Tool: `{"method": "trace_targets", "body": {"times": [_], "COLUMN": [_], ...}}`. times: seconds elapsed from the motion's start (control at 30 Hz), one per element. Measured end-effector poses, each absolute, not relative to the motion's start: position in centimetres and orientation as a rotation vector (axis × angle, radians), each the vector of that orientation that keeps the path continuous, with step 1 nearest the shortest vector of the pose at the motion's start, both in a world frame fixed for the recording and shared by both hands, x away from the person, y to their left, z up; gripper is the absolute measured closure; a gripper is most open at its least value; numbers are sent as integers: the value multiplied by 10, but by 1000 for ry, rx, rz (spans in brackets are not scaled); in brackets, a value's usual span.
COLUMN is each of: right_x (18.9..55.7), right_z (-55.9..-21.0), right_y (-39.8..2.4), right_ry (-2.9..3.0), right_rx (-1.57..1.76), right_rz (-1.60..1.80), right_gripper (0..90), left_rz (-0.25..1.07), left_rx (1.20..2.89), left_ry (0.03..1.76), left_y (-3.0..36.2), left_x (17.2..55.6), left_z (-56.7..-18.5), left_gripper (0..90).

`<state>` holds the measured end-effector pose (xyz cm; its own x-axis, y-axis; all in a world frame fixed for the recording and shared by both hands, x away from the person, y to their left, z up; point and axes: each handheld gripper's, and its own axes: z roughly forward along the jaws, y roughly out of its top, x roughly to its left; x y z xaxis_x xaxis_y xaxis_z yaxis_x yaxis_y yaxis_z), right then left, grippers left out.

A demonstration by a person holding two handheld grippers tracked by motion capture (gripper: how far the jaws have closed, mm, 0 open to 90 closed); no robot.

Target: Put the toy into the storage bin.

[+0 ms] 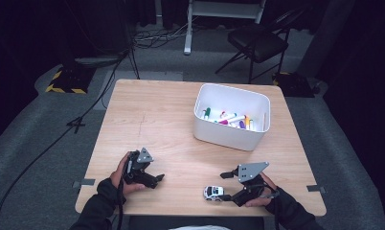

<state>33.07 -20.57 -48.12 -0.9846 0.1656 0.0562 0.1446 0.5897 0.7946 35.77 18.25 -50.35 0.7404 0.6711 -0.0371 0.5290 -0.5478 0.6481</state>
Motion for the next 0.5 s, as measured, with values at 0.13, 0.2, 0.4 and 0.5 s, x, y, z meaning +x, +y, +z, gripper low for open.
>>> {"method": "trace_targets", "body": {"times": [0.13, 0.2, 0.4, 0.5], "right_x": [329, 329, 328, 328], "right_z": [-494, -498, -502, -503], "right_y": [-201, -199, -196, -195], "right_ry": [2806, 2811, 2796, 2809], "right_rx": [264, 259, 294, 264], "right_rz": [1342, 1342, 1344, 1304], "right_gripper": [256, 259, 275, 288], "left_rz": [283, 283, 283, 283], "left_rx": [2285, 2285, 2285, 2285], "left_ry": [899, 899, 899, 899], "left_y": [182, 182, 182, 182], "left_x": [358, 358, 358, 358], "left_z": [-504, -504, -504, -504], "left_gripper": [2, 2, 2, 2]}}
